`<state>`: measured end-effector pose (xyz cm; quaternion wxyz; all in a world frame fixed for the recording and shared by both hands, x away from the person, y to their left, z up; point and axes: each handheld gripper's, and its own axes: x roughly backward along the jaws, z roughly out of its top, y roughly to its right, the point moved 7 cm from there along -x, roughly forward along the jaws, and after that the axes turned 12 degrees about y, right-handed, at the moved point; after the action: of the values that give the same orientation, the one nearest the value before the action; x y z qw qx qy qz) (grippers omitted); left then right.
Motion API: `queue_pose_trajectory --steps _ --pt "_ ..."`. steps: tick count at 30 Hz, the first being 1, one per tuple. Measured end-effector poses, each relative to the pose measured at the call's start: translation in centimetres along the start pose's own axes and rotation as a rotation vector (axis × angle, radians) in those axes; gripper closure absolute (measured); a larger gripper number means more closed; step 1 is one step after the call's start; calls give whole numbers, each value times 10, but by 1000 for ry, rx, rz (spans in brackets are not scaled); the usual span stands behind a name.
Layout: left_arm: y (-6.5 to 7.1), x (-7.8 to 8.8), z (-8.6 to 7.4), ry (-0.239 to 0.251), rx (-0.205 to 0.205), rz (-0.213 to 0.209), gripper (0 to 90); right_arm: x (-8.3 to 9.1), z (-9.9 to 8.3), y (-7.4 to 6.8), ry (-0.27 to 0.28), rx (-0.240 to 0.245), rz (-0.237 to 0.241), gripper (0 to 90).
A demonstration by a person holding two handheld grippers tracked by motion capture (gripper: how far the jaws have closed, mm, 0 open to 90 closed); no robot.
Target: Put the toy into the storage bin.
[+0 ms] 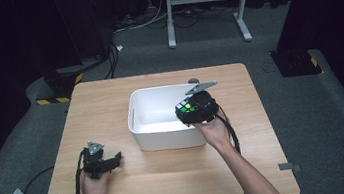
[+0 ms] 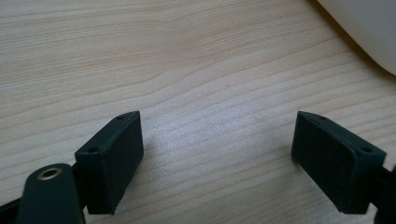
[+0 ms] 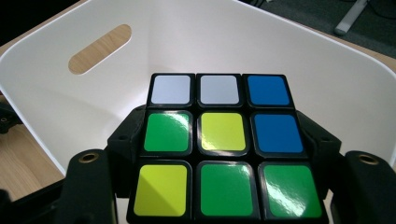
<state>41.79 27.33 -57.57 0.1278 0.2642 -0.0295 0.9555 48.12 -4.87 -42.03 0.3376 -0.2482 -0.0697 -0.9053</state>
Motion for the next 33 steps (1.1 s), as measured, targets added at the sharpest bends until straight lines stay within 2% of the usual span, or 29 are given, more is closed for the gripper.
queue_pose_trajectory --steps 9,12,18,33 --pt "0 0 0 -1 -4 3 169 12 -10 5 13 -5 -14 336" --pt "0 0 0 -2 -2 3 169 16 -16 9 26 -22 -30 336" --pt "0 0 0 -2 -3 3 169 17 -20 12 22 -30 -35 336" --pt "0 0 0 -2 -2 3 169 16 -23 11 12 -9 -39 336"
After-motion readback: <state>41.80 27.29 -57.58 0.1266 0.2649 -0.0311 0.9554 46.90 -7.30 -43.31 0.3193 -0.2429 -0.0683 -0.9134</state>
